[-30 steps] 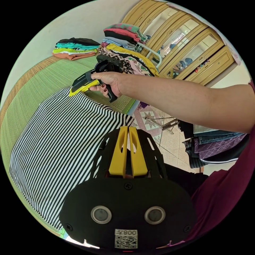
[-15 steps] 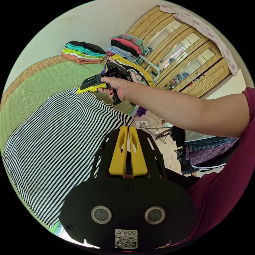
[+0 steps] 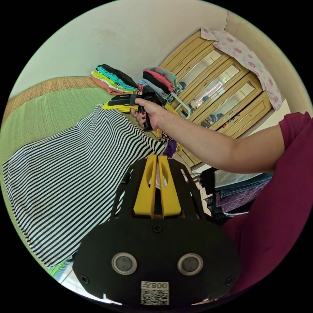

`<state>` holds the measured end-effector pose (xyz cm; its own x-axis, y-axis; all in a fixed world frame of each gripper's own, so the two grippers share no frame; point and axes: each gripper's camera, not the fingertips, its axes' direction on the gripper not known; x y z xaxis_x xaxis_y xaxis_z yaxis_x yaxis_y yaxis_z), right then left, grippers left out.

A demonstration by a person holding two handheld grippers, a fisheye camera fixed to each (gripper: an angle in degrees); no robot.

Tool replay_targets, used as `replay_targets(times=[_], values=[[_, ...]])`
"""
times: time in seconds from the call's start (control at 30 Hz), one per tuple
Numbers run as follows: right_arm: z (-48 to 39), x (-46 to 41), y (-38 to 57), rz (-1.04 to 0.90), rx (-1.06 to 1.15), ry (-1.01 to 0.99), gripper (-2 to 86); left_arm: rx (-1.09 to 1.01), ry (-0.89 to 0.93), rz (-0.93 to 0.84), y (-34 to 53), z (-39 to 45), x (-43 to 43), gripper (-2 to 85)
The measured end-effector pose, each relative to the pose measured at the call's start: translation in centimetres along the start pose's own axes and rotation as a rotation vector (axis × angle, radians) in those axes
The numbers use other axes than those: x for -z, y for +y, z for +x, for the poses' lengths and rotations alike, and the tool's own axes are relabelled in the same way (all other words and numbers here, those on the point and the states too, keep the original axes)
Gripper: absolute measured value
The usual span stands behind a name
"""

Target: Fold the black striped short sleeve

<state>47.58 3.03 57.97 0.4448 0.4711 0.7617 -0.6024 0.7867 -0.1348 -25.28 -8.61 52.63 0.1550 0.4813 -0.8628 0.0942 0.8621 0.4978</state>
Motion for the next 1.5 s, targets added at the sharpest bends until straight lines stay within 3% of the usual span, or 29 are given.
replay_targets(times=[0.33,0.53,0.87,1.5], values=[[-11.3,-18.5,-0.3,-0.115,0.161,0.043,1.7,0.383,-0.092,0.232,12.5,-9.8,15.6,0.4],[-14.4,-30.3,-0.7,-0.206,0.172,0.136,1.6,0.604,-0.099,0.324,19.7,-15.4,20.5,0.4],[-16.6,-43.5,-1.4,-0.283,0.171,0.271,1.7,0.722,-0.043,0.412,25.9,-20.7,25.2,0.4],[-16.6,-58.4,-2.8,-0.357,0.165,0.408,2.0,0.904,0.028,0.492,33.9,-27.6,29.7,0.4]])
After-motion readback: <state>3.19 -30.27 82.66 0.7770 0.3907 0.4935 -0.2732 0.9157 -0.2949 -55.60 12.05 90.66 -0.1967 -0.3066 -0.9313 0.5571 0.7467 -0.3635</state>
